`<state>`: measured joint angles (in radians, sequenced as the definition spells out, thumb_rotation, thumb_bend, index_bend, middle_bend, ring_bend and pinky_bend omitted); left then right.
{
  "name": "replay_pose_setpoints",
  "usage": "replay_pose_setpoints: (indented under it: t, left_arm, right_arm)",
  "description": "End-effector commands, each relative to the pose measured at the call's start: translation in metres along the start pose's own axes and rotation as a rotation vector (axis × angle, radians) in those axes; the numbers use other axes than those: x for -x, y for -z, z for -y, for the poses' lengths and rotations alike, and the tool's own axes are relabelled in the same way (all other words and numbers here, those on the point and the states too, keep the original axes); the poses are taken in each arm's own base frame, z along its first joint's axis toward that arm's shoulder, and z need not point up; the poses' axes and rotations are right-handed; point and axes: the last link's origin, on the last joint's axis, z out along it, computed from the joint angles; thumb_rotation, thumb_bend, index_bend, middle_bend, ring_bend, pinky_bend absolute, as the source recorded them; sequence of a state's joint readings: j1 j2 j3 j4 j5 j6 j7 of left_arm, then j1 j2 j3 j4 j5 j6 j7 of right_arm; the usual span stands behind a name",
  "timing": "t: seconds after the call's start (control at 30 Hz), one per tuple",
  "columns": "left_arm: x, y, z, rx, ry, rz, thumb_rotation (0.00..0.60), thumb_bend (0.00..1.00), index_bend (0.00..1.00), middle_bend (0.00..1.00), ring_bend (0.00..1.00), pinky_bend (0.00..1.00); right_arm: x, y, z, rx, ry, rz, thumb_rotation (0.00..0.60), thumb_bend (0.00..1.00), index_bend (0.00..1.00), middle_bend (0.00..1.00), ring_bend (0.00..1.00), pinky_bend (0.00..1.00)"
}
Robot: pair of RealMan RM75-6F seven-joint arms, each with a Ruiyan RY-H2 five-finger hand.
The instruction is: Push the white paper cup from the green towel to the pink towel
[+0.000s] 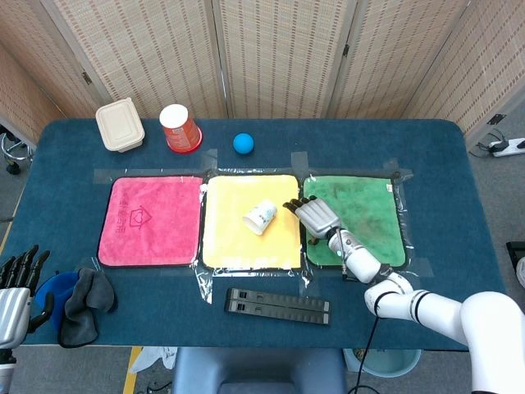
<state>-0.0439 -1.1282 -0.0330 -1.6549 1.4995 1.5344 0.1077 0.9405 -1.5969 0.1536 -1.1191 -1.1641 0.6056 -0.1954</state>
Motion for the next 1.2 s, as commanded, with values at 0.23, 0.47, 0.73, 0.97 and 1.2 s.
replay_pose_setpoints:
  t: [0.23, 0.47, 0.73, 0.97, 1.2]
  left_arm:
    - [-0.001, 0.002, 0.002, -0.008, 0.0, -0.001, 0.6, 0.58, 0.08, 0.03, 0.04, 0.0]
    - [-0.001, 0.004, 0.006, -0.016, 0.001, 0.001, 0.6, 0.58, 0.08, 0.03, 0.04, 0.0]
    - [-0.003, 0.003, 0.003, 0.009, 0.001, -0.004, 0.6, 0.58, 0.08, 0.03, 0.04, 0.0]
    - [-0.008, -0.009, -0.006, 0.07, 0.011, -0.009, 0.6, 0.58, 0.08, 0.03, 0.04, 0.0]
    - [-0.018, -0.035, -0.03, 0.203, 0.01, -0.023, 0.6, 0.58, 0.1, 0.03, 0.05, 0.0]
  right_arm:
    - [0.002, -0.023, 0.011, 0.012, -0.003, 0.046, 0.6, 0.07, 0.12, 0.17, 0.17, 0.18]
    - [-0.008, -0.035, 0.043, -0.053, -0.035, 0.036, 0.6, 0.07, 0.12, 0.17, 0.17, 0.17]
    - [-0.018, -0.038, 0.071, -0.113, -0.038, 0.017, 0.6, 0.07, 0.12, 0.17, 0.17, 0.17]
    - [-0.033, -0.017, 0.051, -0.091, -0.035, -0.046, 0.6, 0.07, 0.12, 0.17, 0.17, 0.17]
    - [-0.07, 0.04, 0.005, -0.03, 0.002, -0.169, 0.6, 0.07, 0.12, 0.17, 0.18, 0.17]
